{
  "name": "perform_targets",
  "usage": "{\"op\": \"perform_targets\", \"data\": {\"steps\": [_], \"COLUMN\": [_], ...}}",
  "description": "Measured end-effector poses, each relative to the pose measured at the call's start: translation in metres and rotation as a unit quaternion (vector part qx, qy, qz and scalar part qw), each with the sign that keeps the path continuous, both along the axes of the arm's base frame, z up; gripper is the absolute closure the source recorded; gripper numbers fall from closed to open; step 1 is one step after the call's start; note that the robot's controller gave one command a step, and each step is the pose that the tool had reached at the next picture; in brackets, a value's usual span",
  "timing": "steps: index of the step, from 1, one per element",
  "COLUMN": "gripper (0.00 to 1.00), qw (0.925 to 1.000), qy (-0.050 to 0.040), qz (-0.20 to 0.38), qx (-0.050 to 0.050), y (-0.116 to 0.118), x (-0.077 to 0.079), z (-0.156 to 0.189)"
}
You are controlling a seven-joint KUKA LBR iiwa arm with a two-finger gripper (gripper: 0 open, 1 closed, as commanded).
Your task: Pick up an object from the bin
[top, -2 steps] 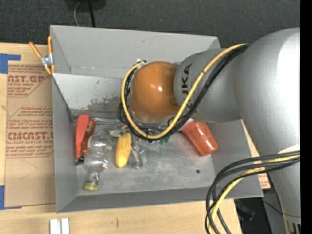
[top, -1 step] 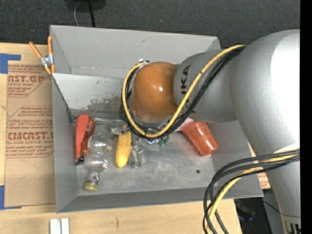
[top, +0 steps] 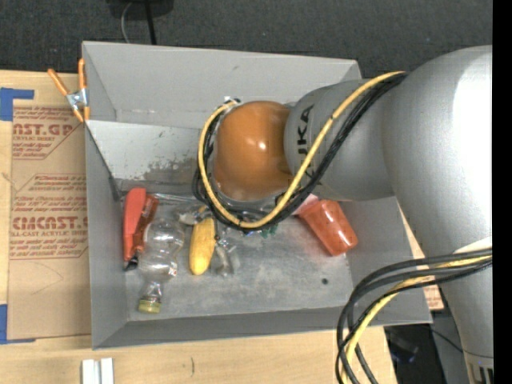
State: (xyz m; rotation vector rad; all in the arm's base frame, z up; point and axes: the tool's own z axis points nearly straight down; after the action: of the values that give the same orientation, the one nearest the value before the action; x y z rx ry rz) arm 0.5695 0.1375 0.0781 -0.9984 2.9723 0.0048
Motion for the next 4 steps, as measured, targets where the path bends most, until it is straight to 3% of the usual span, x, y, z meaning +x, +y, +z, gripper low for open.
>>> {"op": "perform_targets", "data": {"steps": [1,4], "gripper": [1.0,1.0], "qw": [0.9988,0.9988], "qy": [0.0004,0.0021], "qz": [-0.048,-0.048], "qx": [0.002,0.002], "y": [-0.0056,-0.0055], "x": [0.0049,0.0037], "z": [-0.0087,-0.0006]}}
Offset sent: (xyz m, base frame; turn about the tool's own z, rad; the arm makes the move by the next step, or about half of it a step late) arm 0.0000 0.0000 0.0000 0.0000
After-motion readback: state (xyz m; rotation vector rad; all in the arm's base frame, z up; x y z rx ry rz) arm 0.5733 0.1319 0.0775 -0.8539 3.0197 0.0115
